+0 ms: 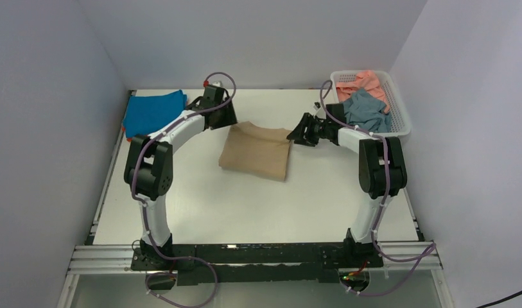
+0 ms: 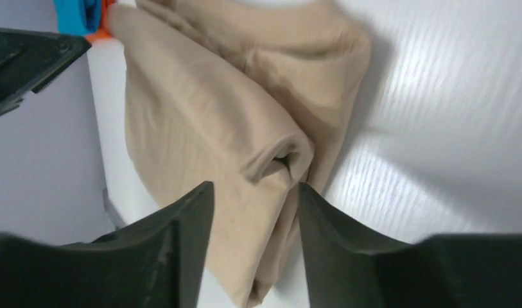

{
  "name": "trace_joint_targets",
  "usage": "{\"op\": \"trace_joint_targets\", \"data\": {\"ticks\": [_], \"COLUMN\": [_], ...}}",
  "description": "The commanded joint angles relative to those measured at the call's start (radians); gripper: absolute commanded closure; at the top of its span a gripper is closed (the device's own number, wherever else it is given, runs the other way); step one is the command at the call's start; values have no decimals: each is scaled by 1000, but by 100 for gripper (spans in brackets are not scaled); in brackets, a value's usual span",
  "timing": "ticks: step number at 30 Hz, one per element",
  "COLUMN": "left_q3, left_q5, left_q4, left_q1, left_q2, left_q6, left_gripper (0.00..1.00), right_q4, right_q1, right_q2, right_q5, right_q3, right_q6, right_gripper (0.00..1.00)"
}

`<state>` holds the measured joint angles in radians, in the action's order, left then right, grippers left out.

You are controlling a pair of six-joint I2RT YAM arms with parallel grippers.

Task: Fold and stack the t-shirts
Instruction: Fold the long partially folded tshirt into a neat square

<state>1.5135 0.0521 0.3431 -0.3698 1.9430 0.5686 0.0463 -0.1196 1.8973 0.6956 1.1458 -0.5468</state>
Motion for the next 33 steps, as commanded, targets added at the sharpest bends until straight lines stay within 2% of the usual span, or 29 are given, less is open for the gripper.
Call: {"op": "trace_joint_targets", "data": {"ticks": [1,3,4,10,12,15,19,25,28,33], "left_q3": [138,135,111,-57,-79,-63,53,280,393,246], "left_q5": [11,-26,-60,-350,-438,-493,-445,-380,-333,-375], "left_q4": [26,16,-4,-112,-138,-163,-131,-53,84,45], "left_q1": [44,45,45,35,25,14,15,35,38,42], "left_q2": [-2,-28,-49,-121,-109,-51,85,336,433,384], "left_q6": [-38,-50,-51,-57,-56,-45,-49,-12,10,36], "left_gripper": [4,1,1,1,1,1,1,1,1,1], "right_q4": [-17,9,6,-40,-81,-90,-83,-100,-79,-9], "right_q1": [21,18,17,-86,-141,-186,-172,-92,-80,-86], "right_q2": [-17,-57,-85,-209,-205,-158,-36,243,324,329], "right_q5": [-92,-151,-170,-99,-76,-87,-139,-183,-176,-184], "right_q3": [117,113,93,-56,-63,-29,55,244,267,198], "right_q6": [46,54,52,53,61,64,51,-22,-79,-94], "right_gripper": [29,10,6,5,5,5,7,10,10,10]}}
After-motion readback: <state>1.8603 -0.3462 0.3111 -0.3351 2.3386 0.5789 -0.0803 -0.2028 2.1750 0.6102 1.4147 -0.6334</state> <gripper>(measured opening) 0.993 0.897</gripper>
